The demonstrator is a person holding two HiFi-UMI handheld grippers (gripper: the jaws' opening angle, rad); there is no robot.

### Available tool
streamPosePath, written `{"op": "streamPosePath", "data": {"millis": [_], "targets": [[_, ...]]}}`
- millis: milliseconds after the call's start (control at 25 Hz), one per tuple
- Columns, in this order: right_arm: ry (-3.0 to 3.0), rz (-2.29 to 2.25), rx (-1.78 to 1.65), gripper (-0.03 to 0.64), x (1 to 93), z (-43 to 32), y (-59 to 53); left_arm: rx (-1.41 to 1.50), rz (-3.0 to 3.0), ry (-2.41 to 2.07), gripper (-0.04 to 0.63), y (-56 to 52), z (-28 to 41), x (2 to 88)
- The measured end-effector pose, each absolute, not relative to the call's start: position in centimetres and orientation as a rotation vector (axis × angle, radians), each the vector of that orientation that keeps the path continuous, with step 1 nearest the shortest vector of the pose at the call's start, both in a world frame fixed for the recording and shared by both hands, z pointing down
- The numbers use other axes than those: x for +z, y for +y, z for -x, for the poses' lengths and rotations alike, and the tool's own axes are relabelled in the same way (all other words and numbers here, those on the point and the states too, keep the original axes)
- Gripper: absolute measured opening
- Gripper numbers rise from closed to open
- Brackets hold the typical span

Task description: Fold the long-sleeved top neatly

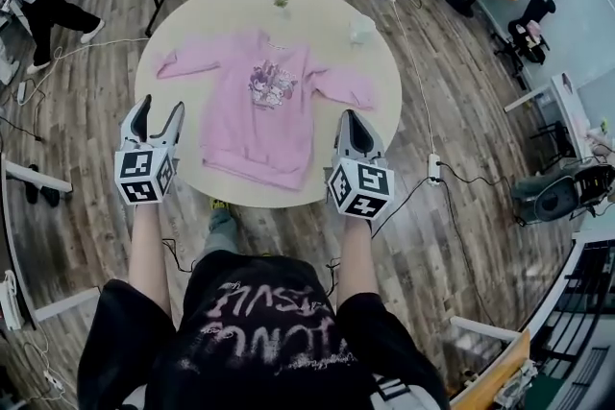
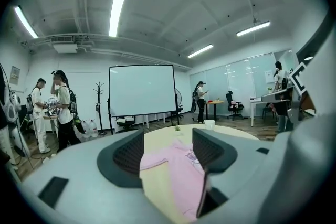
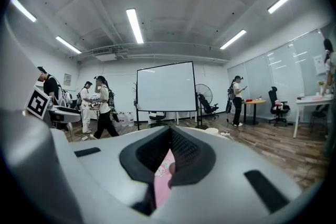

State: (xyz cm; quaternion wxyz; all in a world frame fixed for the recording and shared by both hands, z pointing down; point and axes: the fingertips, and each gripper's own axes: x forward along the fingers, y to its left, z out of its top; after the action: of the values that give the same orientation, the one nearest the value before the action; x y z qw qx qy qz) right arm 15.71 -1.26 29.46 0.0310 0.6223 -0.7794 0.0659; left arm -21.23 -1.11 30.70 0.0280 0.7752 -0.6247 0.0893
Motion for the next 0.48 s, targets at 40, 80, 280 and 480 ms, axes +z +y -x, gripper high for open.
{"op": "streamPosePath", "data": {"millis": [40,80,280,480], "targets": [[-2.395,-1.921,0.203,0.005,29.6,-15.2,-2.3,0.282,-2.394,-1.922,0.285,-2.3,21.7,31.0],[-2.387,-1.921,0.204,0.005,29.8,-14.6,-3.3,0.29,-2.394,-1.918,0.285,-3.6,22.4,31.3],[-2.335,-1.913,0.232,0.005,31.5,-11.4,-8.5,0.317,-2.374,-1.881,0.285,-9.4,25.9,33.5],[-2.291,-1.901,0.261,0.005,33.2,-8.4,-13.3,0.381,-2.345,-1.842,0.285,-14.7,29.3,36.4]]}}
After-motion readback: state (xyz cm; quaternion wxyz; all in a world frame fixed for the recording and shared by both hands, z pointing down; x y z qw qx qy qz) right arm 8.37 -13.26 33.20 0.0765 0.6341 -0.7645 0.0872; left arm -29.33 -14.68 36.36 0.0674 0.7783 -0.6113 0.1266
